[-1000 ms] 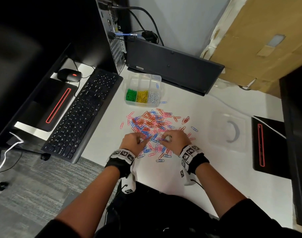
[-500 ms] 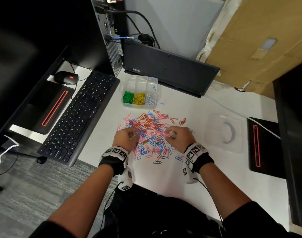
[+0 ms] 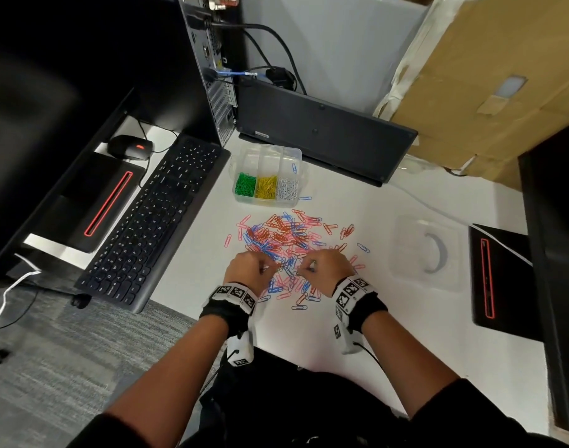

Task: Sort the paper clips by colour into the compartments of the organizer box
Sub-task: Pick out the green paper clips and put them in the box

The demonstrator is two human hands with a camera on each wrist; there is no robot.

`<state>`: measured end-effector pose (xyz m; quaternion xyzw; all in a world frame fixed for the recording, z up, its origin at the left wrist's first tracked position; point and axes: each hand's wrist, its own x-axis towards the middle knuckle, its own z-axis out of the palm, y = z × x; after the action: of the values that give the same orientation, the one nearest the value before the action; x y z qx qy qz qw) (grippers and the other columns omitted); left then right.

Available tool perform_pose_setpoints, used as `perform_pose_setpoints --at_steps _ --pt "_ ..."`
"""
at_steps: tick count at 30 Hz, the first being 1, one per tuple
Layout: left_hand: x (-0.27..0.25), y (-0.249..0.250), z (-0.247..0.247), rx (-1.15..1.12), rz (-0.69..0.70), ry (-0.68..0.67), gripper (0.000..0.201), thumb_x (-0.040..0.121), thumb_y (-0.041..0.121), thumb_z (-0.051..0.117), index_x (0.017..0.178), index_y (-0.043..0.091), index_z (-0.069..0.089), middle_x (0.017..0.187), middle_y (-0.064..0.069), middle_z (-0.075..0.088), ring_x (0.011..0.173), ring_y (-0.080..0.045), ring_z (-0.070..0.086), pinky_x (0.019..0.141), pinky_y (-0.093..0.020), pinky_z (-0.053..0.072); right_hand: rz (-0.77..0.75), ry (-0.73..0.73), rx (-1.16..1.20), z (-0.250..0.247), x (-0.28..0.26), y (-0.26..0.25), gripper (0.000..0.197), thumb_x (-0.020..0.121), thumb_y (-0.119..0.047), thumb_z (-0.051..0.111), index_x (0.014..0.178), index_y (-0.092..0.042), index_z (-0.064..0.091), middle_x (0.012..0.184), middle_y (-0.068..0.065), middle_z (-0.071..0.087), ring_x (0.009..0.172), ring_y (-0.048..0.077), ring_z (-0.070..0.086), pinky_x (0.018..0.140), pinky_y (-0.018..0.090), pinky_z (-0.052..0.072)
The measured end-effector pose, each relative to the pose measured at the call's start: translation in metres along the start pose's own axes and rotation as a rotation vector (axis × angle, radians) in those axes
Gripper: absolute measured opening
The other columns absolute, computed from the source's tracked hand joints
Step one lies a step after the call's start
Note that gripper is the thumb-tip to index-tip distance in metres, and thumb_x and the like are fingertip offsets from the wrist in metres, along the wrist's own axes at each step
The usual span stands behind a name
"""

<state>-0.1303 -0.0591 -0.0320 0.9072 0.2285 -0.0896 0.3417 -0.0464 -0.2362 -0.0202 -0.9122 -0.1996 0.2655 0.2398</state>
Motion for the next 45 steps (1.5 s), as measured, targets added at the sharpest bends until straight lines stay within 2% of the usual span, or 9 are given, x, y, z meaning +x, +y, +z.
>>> perform_pose_setpoints --at_steps 9,15,24,28,31,35,37,41,45 --pt "0.014 -0.014 -0.008 -0.107 -0.044 0.061 0.004 0.08 0.03 0.072 0.078 0.026 0.074 0.074 0.007 0.071 0.073 -0.012 0.066 0.073 -0.033 0.057 0.005 0.052 0.022 -0.01 0.001 0.015 0.007 0.082 -0.019 0.074 0.082 -0.026 0.073 0.085 -0.012 0.069 0.076 0.008 0.063 0.074 0.022 0.051" --pt "0.008 -0.01 -0.007 -0.028 0.068 0.027 0.012 0.073 0.037 0.081 0.079 0.027 0.075 0.076 0.014 0.065 0.064 -0.001 0.054 0.059 -0.01 0.038 -0.093 -0.016 -0.064 0.002 -0.001 -0.005 0.005 0.08 -0.023 0.076 0.083 -0.027 0.075 0.089 -0.009 0.072 0.079 0.012 0.066 0.075 0.027 0.055" --pt "0.015 -0.004 -0.005 0.109 -0.047 -0.103 0.011 0.075 0.037 0.075 0.073 0.026 0.071 0.077 0.011 0.069 0.074 -0.011 0.065 0.073 -0.026 0.056 -0.045 -0.059 -0.061 0.003 0.002 -0.003 0.008 0.085 -0.026 0.071 0.084 -0.018 0.072 0.081 -0.009 0.068 0.074 0.01 0.064 0.064 0.019 0.044" --pt "0.02 -0.002 -0.007 0.105 -0.1 -0.167 0.013 0.081 0.034 0.068 0.078 0.021 0.067 0.08 0.004 0.068 0.078 -0.017 0.065 0.074 -0.029 0.055 0.058 -0.173 0.311 -0.006 0.001 0.001 0.014 0.094 -0.022 0.063 0.089 -0.009 0.065 0.062 -0.011 0.048 0.052 0.005 0.043 0.051 0.019 0.036" --pt "0.023 -0.003 -0.012 0.051 -0.074 -0.2 0.019 0.086 0.038 0.065 0.074 0.025 0.061 0.076 0.005 0.062 0.074 -0.015 0.059 0.073 -0.027 0.05 0.365 -0.369 1.022 -0.014 -0.003 0.006 0.015 0.099 -0.018 0.05 0.084 -0.018 0.047 0.061 -0.006 0.03 0.046 0.008 0.025 0.037 0.018 0.024" --pt "0.027 -0.002 -0.027 -0.255 -0.055 -0.235 0.021 0.094 0.032 0.057 0.075 0.022 0.056 0.073 0.005 0.057 0.073 -0.016 0.054 0.072 -0.025 0.04 0.428 -0.453 1.419 -0.027 -0.002 0.008 0.028 0.094 -0.018 0.047 0.069 -0.022 0.034 0.061 -0.005 0.027 0.044 0.006 0.022 0.032 0.016 0.022" --pt "0.034 0.003 -0.041 -0.353 -0.068 -0.157 0.023 0.099 0.026 0.045 0.085 0.015 0.06 0.084 -0.002 0.062 0.084 -0.02 0.056 0.074 -0.027 0.038 0.417 -0.438 1.425 -0.033 0.005 0.002 0.035 0.098 -0.026 0.049 0.066 -0.021 0.036 0.059 -0.005 0.028 0.043 0.005 0.024 0.032 0.016 0.022" --pt "0.057 0.008 -0.07 -0.379 -0.067 -0.005 0.032 0.098 0.017 0.039 0.067 0.022 0.044 0.068 0.002 0.049 0.072 -0.021 0.045 0.066 -0.031 0.034 0.336 -0.417 1.321 -0.043 0.032 -0.019 0.034 0.1 -0.037 0.051 0.072 -0.019 0.043 0.063 -0.003 0.04 0.045 0.005 0.03 0.034 0.015 0.024" --pt "0.089 0.007 -0.094 -0.181 -0.025 0.07 0.025 0.097 0.017 0.043 0.083 0.019 0.064 0.086 -0.001 0.064 0.078 -0.02 0.055 0.07 -0.029 0.045 0.206 -0.359 0.794 -0.055 0.066 -0.045 0.028 0.099 -0.035 0.054 0.082 -0.013 0.053 0.065 -0.002 0.048 0.047 0.007 0.033 0.039 0.019 0.025"
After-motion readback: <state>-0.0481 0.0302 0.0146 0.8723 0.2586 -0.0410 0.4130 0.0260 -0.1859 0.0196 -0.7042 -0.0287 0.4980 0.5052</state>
